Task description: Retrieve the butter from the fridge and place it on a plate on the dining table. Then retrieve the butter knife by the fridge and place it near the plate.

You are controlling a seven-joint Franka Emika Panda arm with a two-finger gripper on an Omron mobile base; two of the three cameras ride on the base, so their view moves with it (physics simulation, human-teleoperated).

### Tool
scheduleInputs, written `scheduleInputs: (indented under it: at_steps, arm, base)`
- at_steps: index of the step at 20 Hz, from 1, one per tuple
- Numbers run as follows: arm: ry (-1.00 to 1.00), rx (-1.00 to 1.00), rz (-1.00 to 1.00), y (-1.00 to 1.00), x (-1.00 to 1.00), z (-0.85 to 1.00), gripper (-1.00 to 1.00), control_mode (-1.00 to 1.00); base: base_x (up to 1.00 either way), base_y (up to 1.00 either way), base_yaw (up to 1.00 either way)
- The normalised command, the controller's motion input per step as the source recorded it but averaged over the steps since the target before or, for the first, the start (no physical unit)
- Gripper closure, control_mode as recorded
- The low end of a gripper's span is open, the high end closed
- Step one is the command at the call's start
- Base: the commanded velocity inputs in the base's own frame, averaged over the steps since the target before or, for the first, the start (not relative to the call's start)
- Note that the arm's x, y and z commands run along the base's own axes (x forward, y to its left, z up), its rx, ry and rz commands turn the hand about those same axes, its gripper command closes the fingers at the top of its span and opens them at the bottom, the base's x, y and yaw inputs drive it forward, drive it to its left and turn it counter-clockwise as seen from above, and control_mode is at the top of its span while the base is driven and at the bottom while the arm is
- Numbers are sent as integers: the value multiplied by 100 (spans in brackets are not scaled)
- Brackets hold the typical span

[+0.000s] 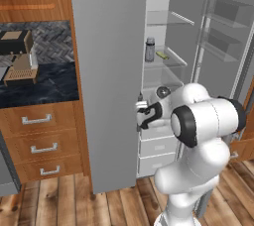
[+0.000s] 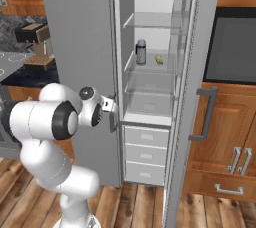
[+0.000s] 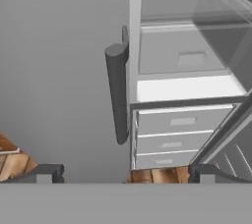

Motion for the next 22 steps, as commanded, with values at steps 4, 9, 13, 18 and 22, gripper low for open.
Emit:
scheduleInputs:
  at_steps: [4, 9, 13, 18, 22]
  arm:
    - [0, -1, 0, 0, 45, -7, -100, -100]
    - [0, 0, 0, 1, 47, -12, -100, -100]
    - [0, 0, 0, 0, 40, -25, -100, -100]
    - [-1, 0, 0, 3, 45, -16, -100, -100]
    - [-2, 0, 0, 6, 46, -19, -100, -100]
  base:
    - [0, 0, 0]
    - [0, 0, 0]
    - [0, 0, 0]
    - [0, 0, 0]
    - [0, 0, 0]
